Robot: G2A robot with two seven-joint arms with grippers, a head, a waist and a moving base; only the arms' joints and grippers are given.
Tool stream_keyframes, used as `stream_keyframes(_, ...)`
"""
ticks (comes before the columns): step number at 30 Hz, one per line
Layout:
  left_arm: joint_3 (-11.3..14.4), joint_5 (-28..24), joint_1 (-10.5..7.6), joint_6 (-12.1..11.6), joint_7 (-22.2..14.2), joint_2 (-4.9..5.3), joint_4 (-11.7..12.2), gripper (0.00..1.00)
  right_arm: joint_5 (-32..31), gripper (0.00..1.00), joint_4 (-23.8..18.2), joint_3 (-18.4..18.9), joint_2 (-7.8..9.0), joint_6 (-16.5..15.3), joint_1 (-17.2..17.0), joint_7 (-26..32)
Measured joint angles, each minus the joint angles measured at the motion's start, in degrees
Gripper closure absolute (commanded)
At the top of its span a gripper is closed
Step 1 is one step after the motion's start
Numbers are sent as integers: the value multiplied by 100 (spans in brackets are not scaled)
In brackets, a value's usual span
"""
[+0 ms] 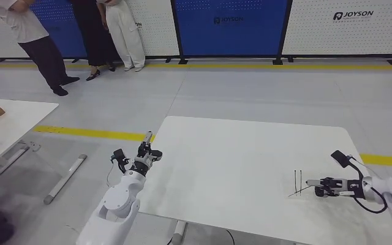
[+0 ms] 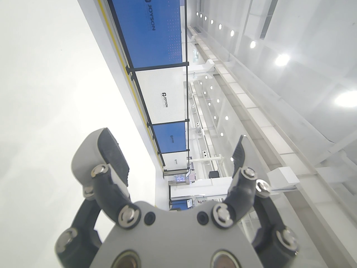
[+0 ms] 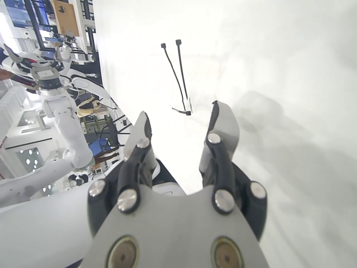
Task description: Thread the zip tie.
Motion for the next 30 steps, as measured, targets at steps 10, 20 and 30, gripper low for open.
stream_keyframes(10,0,0,0,0,0,0,0,0,133,66,282,-209,24,-81,194,0)
stream_keyframes(20,0,0,0,0,0,0,0,0,203,77,469,-373,37,-117,326,0)
stream_keyframes(30,0,0,0,0,0,0,0,0,262,85,603,-523,29,-154,435,0)
